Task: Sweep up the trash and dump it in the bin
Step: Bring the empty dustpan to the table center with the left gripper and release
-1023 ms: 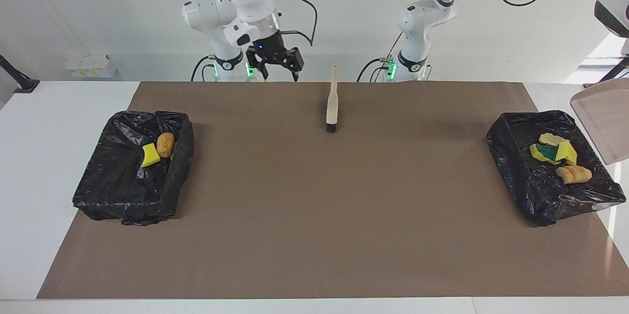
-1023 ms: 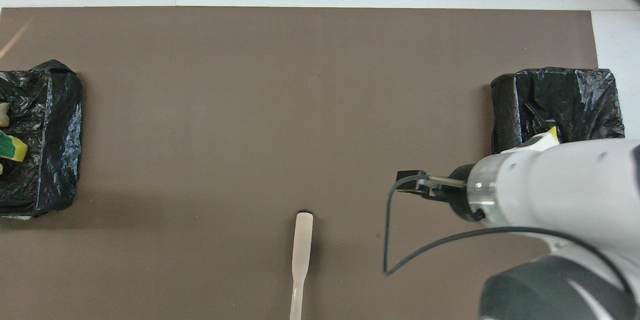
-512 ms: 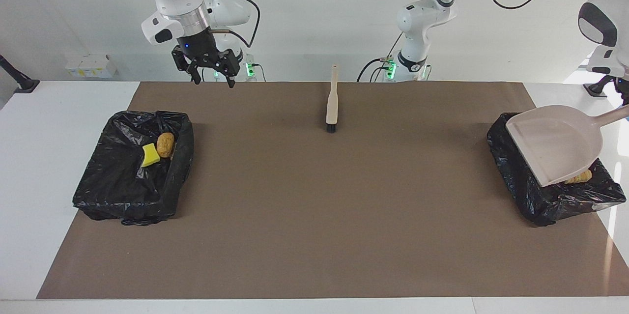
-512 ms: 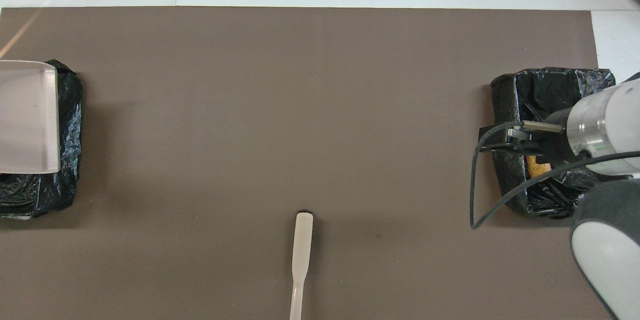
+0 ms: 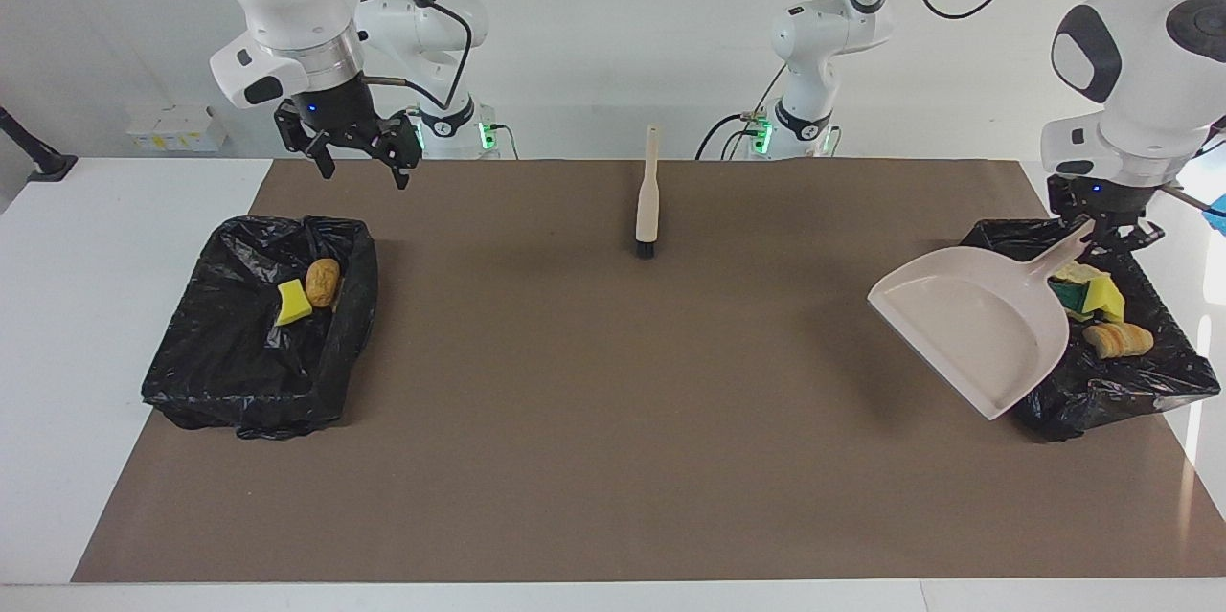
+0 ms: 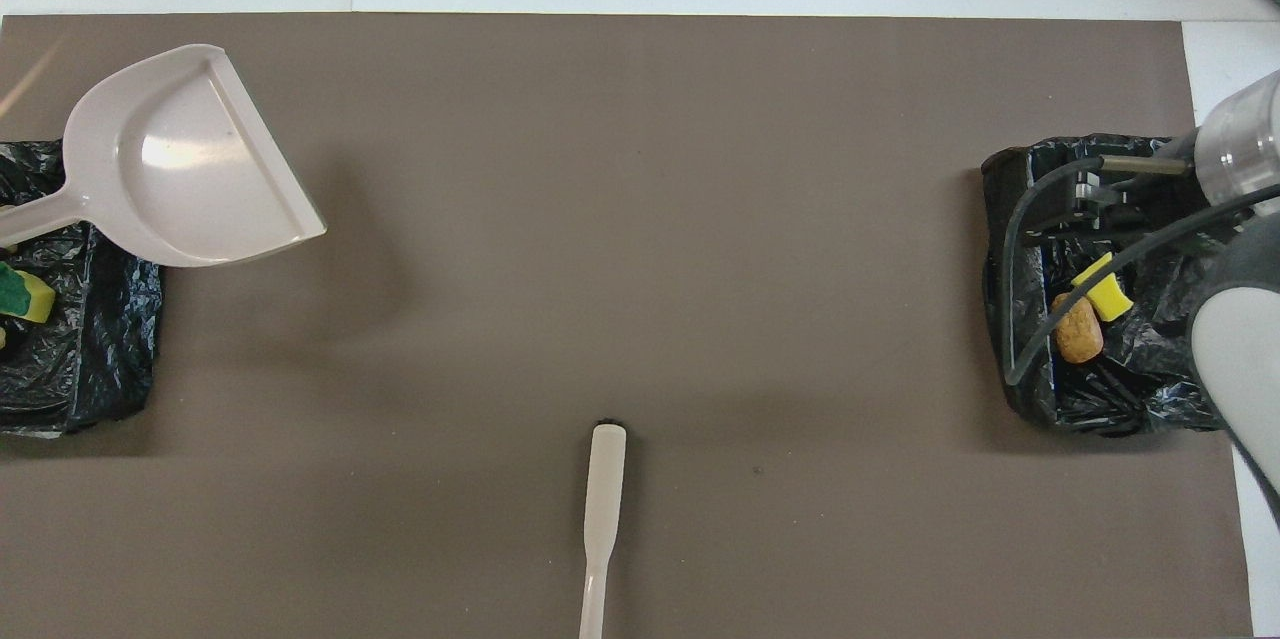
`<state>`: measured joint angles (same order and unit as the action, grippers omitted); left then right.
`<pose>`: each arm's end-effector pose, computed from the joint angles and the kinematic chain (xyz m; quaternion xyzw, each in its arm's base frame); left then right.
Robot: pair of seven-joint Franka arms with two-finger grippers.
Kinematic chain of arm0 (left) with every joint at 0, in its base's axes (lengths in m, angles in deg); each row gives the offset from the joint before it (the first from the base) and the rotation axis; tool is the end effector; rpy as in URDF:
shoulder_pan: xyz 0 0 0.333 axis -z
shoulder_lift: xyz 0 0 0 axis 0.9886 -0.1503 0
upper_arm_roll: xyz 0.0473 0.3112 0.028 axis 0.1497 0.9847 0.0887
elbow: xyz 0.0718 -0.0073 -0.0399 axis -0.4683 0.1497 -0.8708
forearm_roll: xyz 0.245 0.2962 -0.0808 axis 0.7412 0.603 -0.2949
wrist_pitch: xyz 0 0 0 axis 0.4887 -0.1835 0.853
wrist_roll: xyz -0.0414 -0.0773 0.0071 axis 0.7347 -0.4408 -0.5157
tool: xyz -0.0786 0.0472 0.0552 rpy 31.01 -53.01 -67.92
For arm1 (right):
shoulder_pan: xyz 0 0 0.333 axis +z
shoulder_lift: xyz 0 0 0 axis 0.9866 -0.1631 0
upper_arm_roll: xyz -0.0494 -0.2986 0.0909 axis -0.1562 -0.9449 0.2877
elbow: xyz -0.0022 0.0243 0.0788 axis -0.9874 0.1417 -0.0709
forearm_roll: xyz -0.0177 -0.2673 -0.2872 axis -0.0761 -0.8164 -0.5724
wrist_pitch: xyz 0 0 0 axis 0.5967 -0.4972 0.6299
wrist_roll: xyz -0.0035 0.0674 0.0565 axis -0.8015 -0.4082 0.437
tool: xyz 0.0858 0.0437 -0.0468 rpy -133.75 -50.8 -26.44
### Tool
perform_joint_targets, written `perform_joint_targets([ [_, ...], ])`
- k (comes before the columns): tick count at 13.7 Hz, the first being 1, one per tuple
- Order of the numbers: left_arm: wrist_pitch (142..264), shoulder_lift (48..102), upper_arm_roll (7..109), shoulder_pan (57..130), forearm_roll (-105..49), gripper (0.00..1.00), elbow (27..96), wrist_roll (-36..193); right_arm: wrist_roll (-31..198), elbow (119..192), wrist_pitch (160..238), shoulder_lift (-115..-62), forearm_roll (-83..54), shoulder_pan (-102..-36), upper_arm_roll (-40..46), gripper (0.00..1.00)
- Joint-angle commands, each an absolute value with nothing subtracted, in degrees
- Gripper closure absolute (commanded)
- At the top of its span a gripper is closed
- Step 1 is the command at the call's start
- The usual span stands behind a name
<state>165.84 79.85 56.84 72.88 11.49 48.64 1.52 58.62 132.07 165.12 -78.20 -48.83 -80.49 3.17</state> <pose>0.5885 0.0676 0.5446 -0.8592 0.4982 0.0605 0.0993 0.5659 0.0638 0.6459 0.9963 -0.0799 -0.0097 0.0284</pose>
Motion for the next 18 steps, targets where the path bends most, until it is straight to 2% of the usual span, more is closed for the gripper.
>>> perform_joint_targets([
  [1, 165.03, 81.49, 57.79, 77.47, 8.68, 1.0, 51.08, 13.95, 60.1, 127.01, 163.01, -81.28, -49.63, -81.75, 4.11, 0.0],
  [5, 167.13, 79.38, 57.79, 84.33, 4.82, 1.0, 52.66, 35.57, 62.81, 130.08, 164.68, -79.71, -46.21, -86.23, 4.11, 0.0],
  [8, 171.42, 76.05, 57.79, 91.17, 3.93, 1.0, 53.46, 52.44, 65.64, 138.94, 164.77, -74.18, -46.02, -87.11, 4.02, 0.0],
  [18, 191.1, 64.97, 57.8, 108.23, -3.36, 1.0, 52.84, 82.43, 65.64, 139.85, 164.25, -73.28, -46.37, -85.88, 4.54, 0.0],
])
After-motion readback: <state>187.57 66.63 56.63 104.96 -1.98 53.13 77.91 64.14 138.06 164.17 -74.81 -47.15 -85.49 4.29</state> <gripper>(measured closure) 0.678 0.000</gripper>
